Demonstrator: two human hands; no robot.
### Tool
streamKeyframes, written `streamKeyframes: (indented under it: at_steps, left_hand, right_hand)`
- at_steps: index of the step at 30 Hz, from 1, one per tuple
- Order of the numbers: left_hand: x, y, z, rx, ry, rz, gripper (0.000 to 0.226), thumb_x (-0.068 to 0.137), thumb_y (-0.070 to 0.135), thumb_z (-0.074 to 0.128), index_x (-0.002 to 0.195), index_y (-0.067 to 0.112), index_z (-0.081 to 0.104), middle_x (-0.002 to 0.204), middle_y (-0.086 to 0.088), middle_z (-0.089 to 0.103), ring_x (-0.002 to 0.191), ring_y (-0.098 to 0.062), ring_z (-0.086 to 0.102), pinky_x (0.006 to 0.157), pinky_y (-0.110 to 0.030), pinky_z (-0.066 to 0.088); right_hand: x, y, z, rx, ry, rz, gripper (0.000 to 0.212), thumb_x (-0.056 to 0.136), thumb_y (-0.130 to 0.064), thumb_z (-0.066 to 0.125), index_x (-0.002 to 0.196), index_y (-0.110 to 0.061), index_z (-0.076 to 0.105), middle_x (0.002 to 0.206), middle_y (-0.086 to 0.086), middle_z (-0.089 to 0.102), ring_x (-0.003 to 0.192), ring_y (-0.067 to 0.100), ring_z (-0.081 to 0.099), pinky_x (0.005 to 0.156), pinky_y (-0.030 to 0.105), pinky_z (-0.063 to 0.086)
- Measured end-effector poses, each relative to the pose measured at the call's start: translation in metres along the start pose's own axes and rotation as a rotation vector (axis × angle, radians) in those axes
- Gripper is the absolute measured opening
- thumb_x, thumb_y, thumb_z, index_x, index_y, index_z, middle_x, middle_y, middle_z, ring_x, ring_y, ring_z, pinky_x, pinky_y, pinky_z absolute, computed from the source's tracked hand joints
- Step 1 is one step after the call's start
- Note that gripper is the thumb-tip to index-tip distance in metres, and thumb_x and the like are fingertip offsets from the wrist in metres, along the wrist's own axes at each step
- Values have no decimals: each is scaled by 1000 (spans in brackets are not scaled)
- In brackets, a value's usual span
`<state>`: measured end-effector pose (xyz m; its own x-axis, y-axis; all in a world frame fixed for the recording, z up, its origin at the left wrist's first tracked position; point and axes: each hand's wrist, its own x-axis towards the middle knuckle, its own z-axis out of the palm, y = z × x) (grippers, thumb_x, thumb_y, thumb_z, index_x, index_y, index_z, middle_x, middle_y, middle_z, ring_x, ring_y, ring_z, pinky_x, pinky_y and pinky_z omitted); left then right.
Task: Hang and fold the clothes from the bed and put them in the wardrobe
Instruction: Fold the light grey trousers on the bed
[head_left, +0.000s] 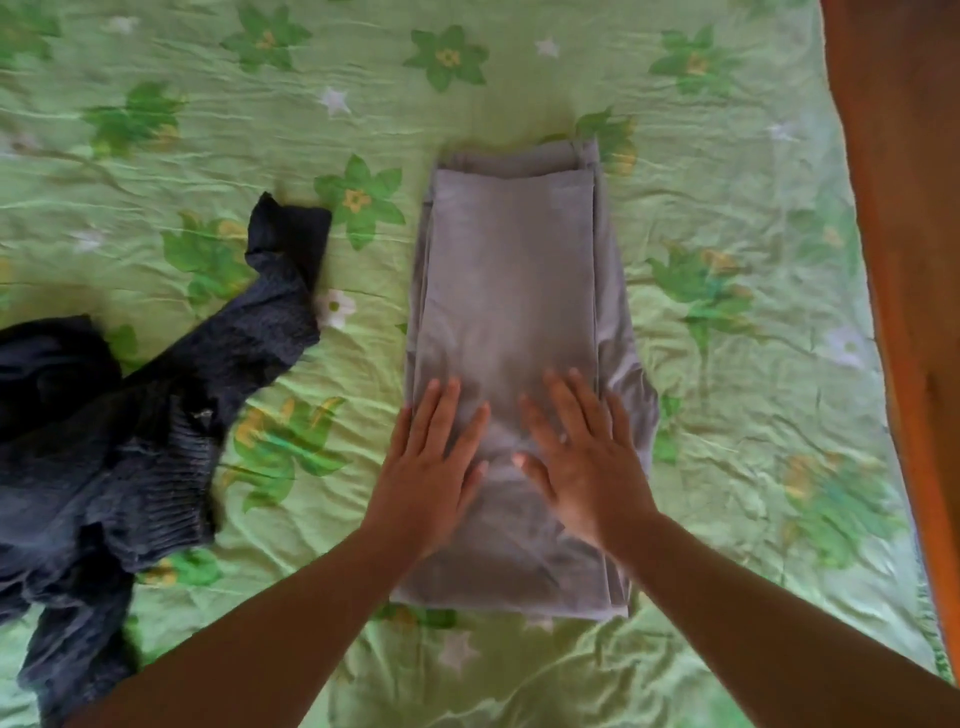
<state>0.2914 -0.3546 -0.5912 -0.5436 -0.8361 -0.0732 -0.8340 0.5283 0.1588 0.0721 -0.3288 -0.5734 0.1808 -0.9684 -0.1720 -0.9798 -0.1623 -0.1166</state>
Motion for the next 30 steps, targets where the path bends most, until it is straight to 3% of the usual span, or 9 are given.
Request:
streamKeyframes:
  at_steps: [5, 12, 17, 23, 27, 30]
  left_hand:
    - [105, -29, -8, 74, -39, -99, 72, 101, 56, 36, 160, 19, 17, 165, -21, 3, 153, -37, 0, 121, -52, 15]
    - [195, -73, -8, 74, -1, -152, 80, 97, 67, 23, 161, 20, 9, 167, -13, -4, 153, -37, -3, 122, -54, 10]
    - [225, -84, -1, 46, -18, -169, 81, 97, 68, 21, 161, 21, 3, 167, -11, -10, 153, -35, -6, 123, -52, 6]
    - [217, -80, -8, 28, -19, -183, 80, 98, 66, 23, 161, 20, 3, 166, -14, -12, 153, -35, -8, 123, -51, 8]
    - [162, -61, -5, 59, 23, -170, 74, 101, 60, 26, 160, 19, 9, 166, -20, -6, 153, -37, -3, 121, -52, 17]
    - [95, -44, 2, 30, 20, -151, 72, 100, 58, 34, 160, 20, 18, 166, -20, 2, 153, -38, 5, 120, -52, 22]
  right_hand:
    - [107, 39, -12, -132, -52, 71, 75, 100, -65, 17, 162, -25, 7, 169, 12, -3, 155, 32, -8, 120, 63, -1]
    - [198, 83, -18, -117, -38, 145, 83, 89, -80, -5, 158, -35, -16, 167, 6, -22, 151, 29, -28, 120, 61, -11]
    - [230, 95, -16, -7, -66, 166, 89, 84, -87, -1, 157, -38, -19, 166, 3, -27, 150, 31, -29, 122, 58, -7]
    - [224, 90, -18, -55, -48, 167, 86, 88, -82, -1, 158, -34, -15, 167, 7, -22, 152, 31, -25, 121, 60, -8]
    - [170, 70, -11, -115, 39, 118, 77, 100, -67, 13, 162, -21, 11, 169, 14, 4, 156, 31, -4, 121, 63, -1]
    - [102, 60, 5, -69, -2, 63, 75, 100, -67, 14, 162, -26, 11, 170, 10, 3, 156, 27, -3, 121, 63, 7]
